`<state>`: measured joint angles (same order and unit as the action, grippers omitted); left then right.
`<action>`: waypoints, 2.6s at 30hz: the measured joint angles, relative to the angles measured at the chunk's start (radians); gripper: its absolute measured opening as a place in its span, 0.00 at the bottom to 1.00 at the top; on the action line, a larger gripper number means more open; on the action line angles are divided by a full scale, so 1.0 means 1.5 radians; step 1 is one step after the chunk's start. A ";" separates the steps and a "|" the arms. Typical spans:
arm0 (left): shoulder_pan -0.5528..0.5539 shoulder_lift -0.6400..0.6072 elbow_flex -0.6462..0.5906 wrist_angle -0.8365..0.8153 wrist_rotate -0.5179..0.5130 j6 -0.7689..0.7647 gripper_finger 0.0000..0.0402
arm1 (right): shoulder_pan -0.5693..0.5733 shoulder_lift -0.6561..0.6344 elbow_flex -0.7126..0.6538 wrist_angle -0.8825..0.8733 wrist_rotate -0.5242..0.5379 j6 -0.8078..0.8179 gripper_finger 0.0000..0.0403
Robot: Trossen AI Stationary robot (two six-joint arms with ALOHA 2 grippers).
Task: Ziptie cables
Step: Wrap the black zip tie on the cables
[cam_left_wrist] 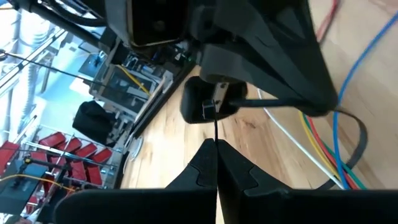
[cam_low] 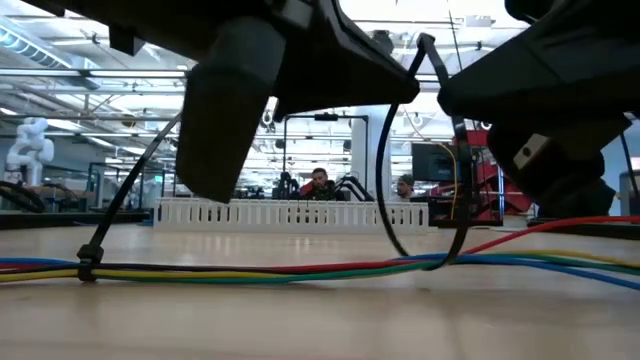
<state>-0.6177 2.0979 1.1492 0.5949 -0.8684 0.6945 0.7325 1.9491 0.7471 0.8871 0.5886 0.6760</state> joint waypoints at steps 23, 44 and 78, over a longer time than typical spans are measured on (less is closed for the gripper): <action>-0.012 0.000 0.000 -0.004 0.000 -0.001 0.00 | -0.001 0.000 0.000 -0.006 0.013 0.002 0.00; -0.018 0.011 0.000 -0.023 -0.006 -0.005 0.00 | -0.008 0.000 0.000 0.021 0.048 -0.024 0.00; -0.027 0.018 0.000 -0.018 -0.004 -0.041 0.00 | 0.024 -0.065 -0.001 0.066 0.127 -0.233 0.17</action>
<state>-0.6575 2.1250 1.1496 0.5676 -0.8745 0.6334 0.7684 1.8517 0.7460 0.9867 0.7785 0.3262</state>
